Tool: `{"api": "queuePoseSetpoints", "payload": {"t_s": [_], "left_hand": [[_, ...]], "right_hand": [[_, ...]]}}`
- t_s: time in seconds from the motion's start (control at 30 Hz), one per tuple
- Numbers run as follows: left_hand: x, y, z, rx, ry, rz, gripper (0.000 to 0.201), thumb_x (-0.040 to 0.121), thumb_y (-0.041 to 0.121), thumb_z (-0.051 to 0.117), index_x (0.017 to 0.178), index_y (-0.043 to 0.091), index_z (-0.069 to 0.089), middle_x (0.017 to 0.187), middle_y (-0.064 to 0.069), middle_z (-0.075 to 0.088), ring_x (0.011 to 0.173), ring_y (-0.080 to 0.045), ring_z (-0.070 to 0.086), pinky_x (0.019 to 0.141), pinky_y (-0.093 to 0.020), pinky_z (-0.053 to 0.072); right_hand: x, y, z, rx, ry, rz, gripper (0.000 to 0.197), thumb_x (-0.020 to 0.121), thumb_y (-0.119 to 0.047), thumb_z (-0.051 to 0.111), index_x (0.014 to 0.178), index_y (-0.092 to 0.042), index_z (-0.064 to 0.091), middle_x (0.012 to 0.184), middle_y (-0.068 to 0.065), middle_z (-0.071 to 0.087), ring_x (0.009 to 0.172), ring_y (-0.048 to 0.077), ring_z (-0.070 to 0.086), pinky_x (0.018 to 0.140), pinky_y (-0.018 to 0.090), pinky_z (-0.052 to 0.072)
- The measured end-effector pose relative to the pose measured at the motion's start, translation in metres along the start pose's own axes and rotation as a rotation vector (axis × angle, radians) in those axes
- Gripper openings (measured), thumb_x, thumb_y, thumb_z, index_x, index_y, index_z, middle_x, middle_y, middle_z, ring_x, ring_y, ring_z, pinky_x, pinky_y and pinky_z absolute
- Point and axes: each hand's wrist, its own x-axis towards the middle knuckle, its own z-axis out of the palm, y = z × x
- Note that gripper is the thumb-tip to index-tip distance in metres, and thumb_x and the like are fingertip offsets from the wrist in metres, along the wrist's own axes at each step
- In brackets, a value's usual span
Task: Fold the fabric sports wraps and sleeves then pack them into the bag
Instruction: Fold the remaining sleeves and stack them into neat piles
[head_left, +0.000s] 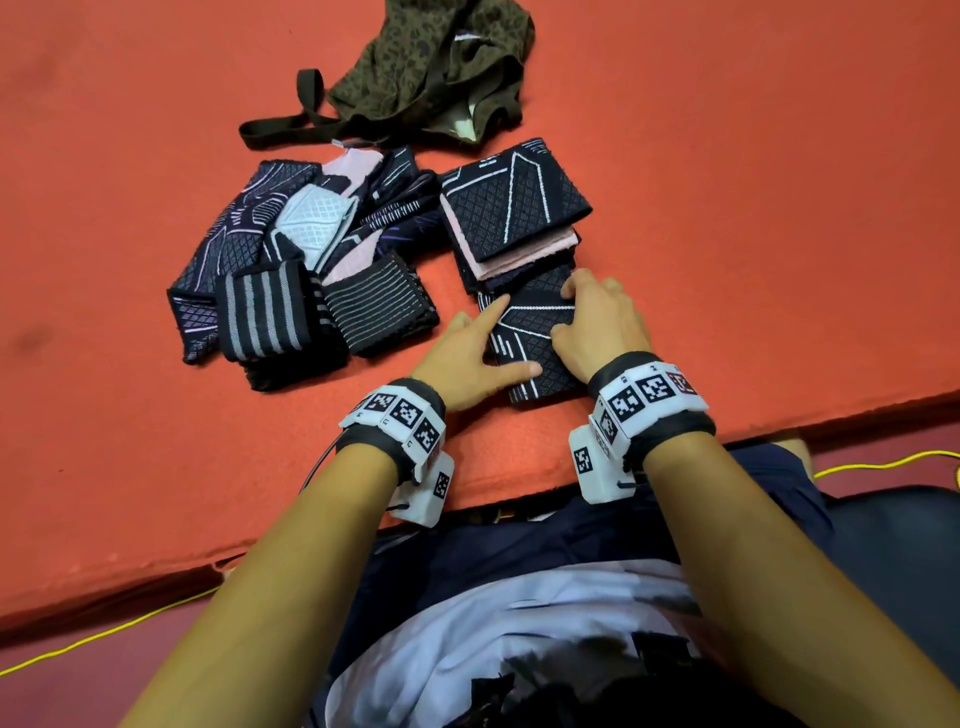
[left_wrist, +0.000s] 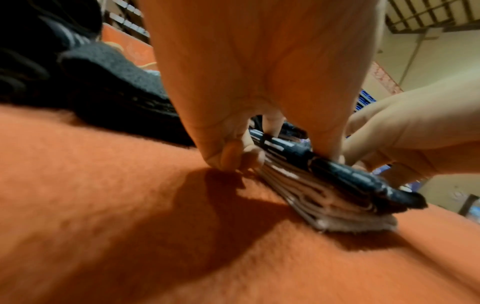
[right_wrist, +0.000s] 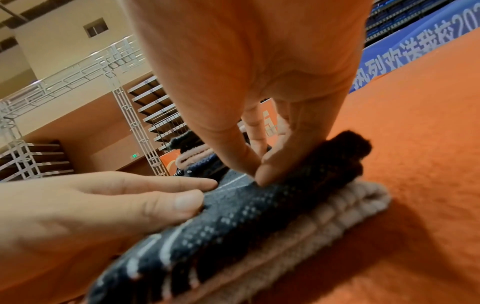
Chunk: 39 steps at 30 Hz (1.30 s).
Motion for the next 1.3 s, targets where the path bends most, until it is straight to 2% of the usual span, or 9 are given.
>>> {"api": "queuePoseSetpoints", "payload": {"t_s": [0.1, 0.33, 0.4, 0.5, 0.63, 0.83, 1.07, 1.2, 1.3], "left_hand": [[0.003, -0.006, 0.002, 0.015, 0.081, 0.017, 0.080, 0.088, 0.051, 0.067, 0.155, 0.030, 0.029, 0.104, -0.006, 0.050, 0.098, -0.021, 0.051, 0.085, -0.027, 0.036], [0.008, -0.006, -0.008, -0.005, 0.067, 0.035, 0.068, 0.087, 0.047, 0.070, 0.147, 0.030, 0.043, 0.097, -0.004, 0.059, 0.088, -0.018, 0.057, 0.085, -0.030, 0.045], [0.006, -0.004, -0.019, -0.039, 0.091, 0.030, 0.049, 0.090, 0.036, 0.070, 0.137, 0.029, 0.056, 0.083, 0.004, 0.062, 0.078, -0.012, 0.059, 0.086, -0.032, 0.050], [0.004, -0.008, -0.041, -0.046, 0.125, 0.014, 0.027, 0.093, 0.024, 0.067, 0.119, 0.024, 0.066, 0.071, 0.012, 0.060, 0.062, 0.001, 0.054, 0.074, -0.024, 0.045], [0.002, -0.015, -0.079, -0.029, 0.200, -0.029, 0.015, 0.091, 0.021, 0.066, 0.106, 0.021, 0.068, 0.080, 0.009, 0.062, 0.073, -0.007, 0.056, 0.075, -0.022, 0.041], [-0.003, -0.028, -0.133, 0.022, 0.292, -0.113, 0.015, 0.088, 0.022, 0.066, 0.103, 0.018, 0.068, 0.087, 0.004, 0.064, 0.081, -0.014, 0.057, 0.076, -0.024, 0.040], [-0.008, -0.054, -0.182, 0.049, 0.357, -0.210, 0.019, 0.086, 0.026, 0.069, 0.102, 0.017, 0.067, 0.088, 0.000, 0.066, 0.080, -0.017, 0.057, 0.062, -0.024, 0.038], [-0.005, -0.081, -0.211, 0.106, 0.365, -0.298, 0.019, 0.086, 0.028, 0.070, 0.102, 0.018, 0.066, 0.088, 0.003, 0.064, 0.086, -0.020, 0.059, 0.069, -0.025, 0.038], [-0.002, -0.104, -0.223, 0.103, 0.356, -0.372, 0.019, 0.087, 0.026, 0.070, 0.103, 0.016, 0.068, 0.092, -0.002, 0.065, 0.088, -0.023, 0.059, 0.073, -0.026, 0.041]], "right_hand": [[0.000, -0.001, 0.002, -0.012, -0.021, 0.017, 0.035, 0.088, -0.017, 0.058, 0.122, -0.022, 0.052, 0.118, 0.009, 0.049, 0.097, 0.033, 0.058, 0.082, 0.038, 0.046], [0.008, -0.018, -0.001, -0.074, -0.118, 0.026, 0.039, 0.089, -0.024, 0.058, 0.126, -0.015, 0.052, 0.130, 0.013, 0.046, 0.107, 0.038, 0.058, 0.090, 0.041, 0.048], [0.009, -0.027, -0.001, -0.070, -0.143, -0.026, 0.037, 0.089, -0.027, 0.059, 0.123, -0.014, 0.055, 0.130, 0.014, 0.049, 0.110, 0.037, 0.057, 0.091, 0.040, 0.049], [0.008, -0.047, -0.002, -0.081, -0.168, -0.127, 0.024, 0.087, -0.027, 0.059, 0.107, -0.014, 0.063, 0.116, 0.012, 0.063, 0.105, 0.035, 0.060, 0.087, 0.039, 0.051], [0.010, -0.082, -0.008, -0.095, -0.207, -0.256, 0.019, 0.085, -0.028, 0.058, 0.097, -0.016, 0.067, 0.105, 0.013, 0.069, 0.101, 0.037, 0.062, 0.087, 0.042, 0.054], [0.032, -0.150, -0.011, -0.158, -0.193, -0.411, 0.023, 0.086, -0.031, 0.060, 0.103, -0.019, 0.068, 0.113, 0.012, 0.067, 0.108, 0.036, 0.061, 0.091, 0.041, 0.052], [0.057, -0.221, -0.001, -0.282, -0.271, -0.587, 0.029, 0.089, -0.035, 0.061, 0.105, -0.012, 0.066, 0.105, 0.011, 0.067, 0.096, 0.030, 0.062, 0.074, 0.032, 0.046], [0.071, -0.257, 0.008, -0.355, -0.263, -0.697, 0.016, 0.089, -0.024, 0.057, 0.090, -0.009, 0.060, 0.084, 0.007, 0.059, 0.086, 0.031, 0.059, 0.066, 0.029, 0.040], [0.087, -0.282, 0.020, -0.394, -0.280, -0.716, 0.010, 0.090, -0.019, 0.056, 0.085, -0.010, 0.054, 0.083, 0.009, 0.058, 0.063, 0.024, 0.048, 0.048, 0.026, 0.030]]}}
